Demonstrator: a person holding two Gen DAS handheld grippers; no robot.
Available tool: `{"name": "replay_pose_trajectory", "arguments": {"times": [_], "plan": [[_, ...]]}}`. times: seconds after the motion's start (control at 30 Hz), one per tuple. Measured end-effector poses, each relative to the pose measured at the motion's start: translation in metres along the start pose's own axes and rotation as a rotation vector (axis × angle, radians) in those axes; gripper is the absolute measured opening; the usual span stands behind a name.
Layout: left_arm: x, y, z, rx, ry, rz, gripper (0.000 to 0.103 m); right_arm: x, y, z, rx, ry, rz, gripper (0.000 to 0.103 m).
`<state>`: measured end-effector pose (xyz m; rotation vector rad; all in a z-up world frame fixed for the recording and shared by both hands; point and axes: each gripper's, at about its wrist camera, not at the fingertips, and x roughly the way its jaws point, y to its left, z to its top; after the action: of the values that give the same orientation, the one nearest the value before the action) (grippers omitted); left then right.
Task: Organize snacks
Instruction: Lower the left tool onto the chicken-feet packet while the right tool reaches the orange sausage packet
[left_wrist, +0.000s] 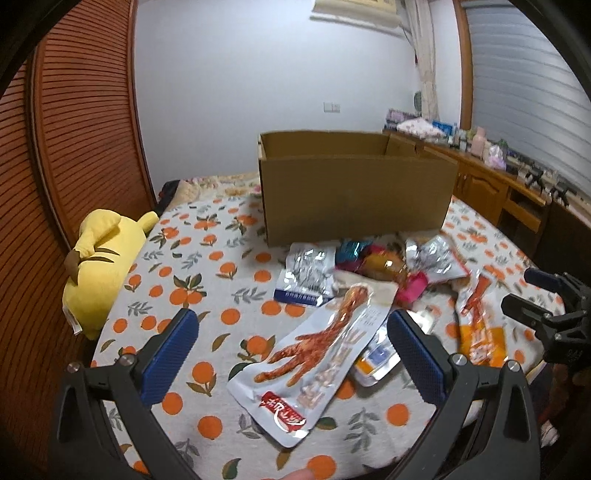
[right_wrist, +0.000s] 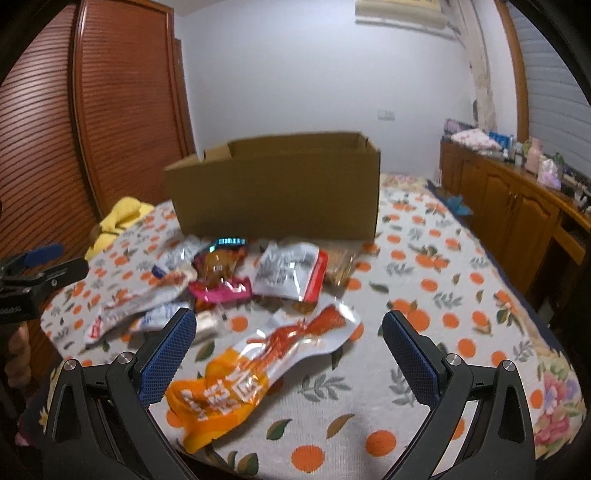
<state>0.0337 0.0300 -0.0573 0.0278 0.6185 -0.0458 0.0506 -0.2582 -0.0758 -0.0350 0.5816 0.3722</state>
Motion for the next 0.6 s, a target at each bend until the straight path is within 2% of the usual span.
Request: {"name": "replay_pose_trajectory", "arguments": {"times": [0.33, 0.6], "plan": [[0.024, 0.011, -0.01, 0.012, 0.095, -0.059, 0.102, 0.032, -0.006, -0.015, 0.03, 0.132, 0.047, 0.1], [0.04, 0.011, -0.007, 0.06, 0.166, -0.128, 0.102, 0.048, -0.005, -0.017, 0.025, 0.184, 0.047, 0.093]]}}
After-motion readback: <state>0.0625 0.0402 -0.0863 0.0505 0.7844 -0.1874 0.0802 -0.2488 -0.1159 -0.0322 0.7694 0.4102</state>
